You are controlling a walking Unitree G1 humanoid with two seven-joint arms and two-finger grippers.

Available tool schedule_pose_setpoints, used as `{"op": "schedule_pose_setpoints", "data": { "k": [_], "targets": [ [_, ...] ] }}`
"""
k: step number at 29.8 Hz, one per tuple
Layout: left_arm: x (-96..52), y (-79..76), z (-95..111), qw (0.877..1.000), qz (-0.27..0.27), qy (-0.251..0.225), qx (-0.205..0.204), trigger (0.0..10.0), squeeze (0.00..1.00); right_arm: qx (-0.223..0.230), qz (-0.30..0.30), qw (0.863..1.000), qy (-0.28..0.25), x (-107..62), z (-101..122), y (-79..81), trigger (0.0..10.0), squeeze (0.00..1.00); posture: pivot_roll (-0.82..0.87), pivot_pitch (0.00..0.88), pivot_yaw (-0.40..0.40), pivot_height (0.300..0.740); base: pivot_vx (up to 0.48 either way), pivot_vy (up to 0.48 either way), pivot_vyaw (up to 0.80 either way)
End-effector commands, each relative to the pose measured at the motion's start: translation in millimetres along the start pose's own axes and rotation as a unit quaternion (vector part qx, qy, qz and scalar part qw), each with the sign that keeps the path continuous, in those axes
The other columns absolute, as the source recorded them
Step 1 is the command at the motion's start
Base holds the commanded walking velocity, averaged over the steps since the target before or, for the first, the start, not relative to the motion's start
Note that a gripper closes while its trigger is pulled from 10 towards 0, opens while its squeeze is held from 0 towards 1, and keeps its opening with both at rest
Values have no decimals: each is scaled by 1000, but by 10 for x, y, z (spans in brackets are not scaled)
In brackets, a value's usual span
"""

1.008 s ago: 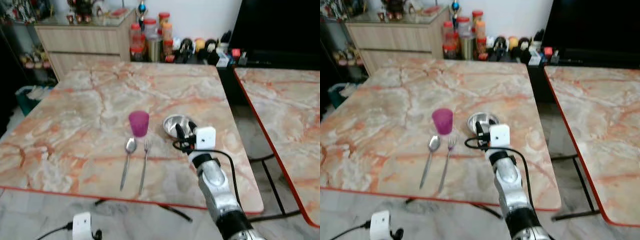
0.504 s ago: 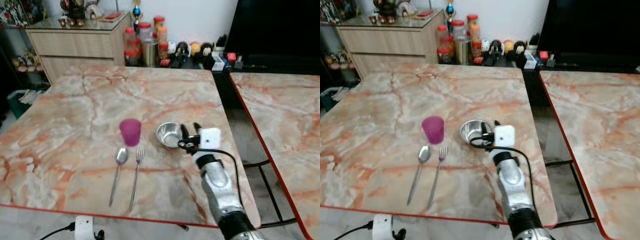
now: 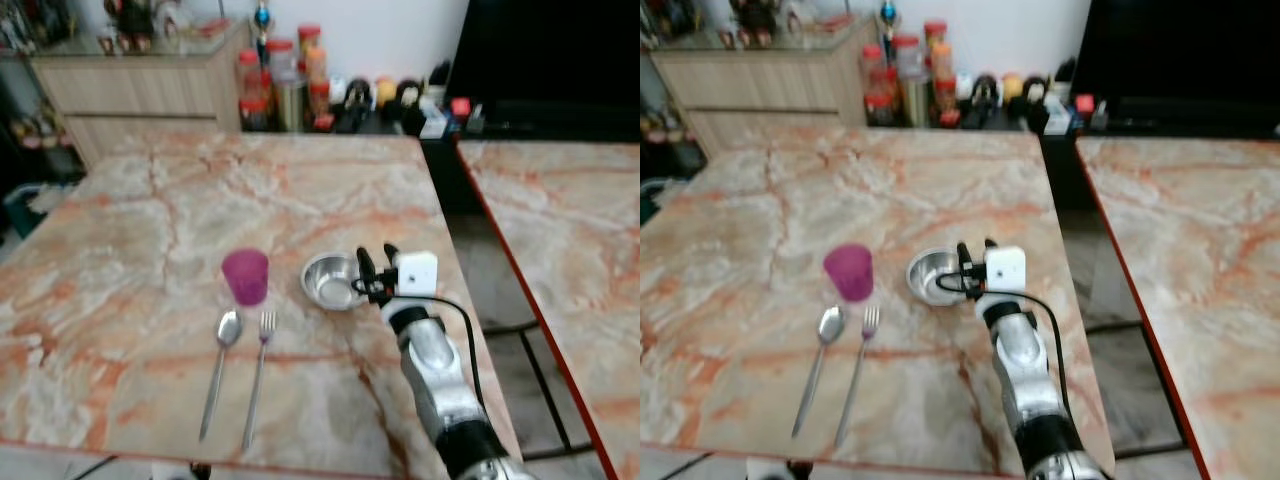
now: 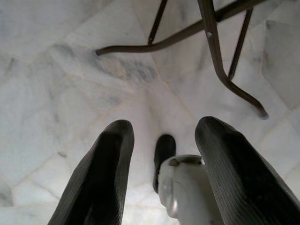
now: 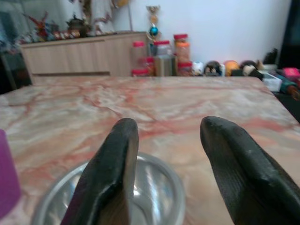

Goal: Setting the table

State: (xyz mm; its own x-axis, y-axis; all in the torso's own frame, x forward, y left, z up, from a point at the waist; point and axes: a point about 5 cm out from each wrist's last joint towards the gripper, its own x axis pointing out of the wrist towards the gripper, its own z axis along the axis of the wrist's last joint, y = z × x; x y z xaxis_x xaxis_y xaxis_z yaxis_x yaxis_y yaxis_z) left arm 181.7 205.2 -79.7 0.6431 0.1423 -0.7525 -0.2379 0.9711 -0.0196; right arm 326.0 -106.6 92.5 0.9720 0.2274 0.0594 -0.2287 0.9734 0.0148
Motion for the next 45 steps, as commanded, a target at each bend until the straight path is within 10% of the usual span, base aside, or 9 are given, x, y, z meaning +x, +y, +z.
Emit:
{"op": "schedule_pose_setpoints", "data": {
  "k": [1, 3, 5, 16, 45],
  "targets": [
    [-11, 27, -43, 1000, 5, 7, -6, 10000, 0, 16, -17, 1000, 11, 34, 11, -27, 10000, 1000, 44, 0, 9, 740, 0, 0, 0],
    [-12, 26, -46, 1000, 5, 8, -5, 10000, 0, 25, -26, 999, 15, 42, 5, -41, 10000, 1000, 46, 0, 8, 740, 0, 0, 0],
    [-13, 29, -48, 1000, 4, 9, -5, 10000, 0, 52, -31, 998, 15, 71, 33, -47, 10000, 0, 47, 0, 9, 740, 0, 0, 0],
    [-20, 45, -70, 1000, 5, 12, 0, 10000, 0, 159, -63, 982, 84, 226, -22, 1, 10000, 0, 51, 0, 12, 740, 0, 0, 0],
    [-67, -10, -232, 1000, -5, 28, -7, 10000, 0, 177, -110, 966, 151, 502, 74, -58, 10000, 0, 76, 0, -26, 740, 0, 0, 0]
  ]
}}
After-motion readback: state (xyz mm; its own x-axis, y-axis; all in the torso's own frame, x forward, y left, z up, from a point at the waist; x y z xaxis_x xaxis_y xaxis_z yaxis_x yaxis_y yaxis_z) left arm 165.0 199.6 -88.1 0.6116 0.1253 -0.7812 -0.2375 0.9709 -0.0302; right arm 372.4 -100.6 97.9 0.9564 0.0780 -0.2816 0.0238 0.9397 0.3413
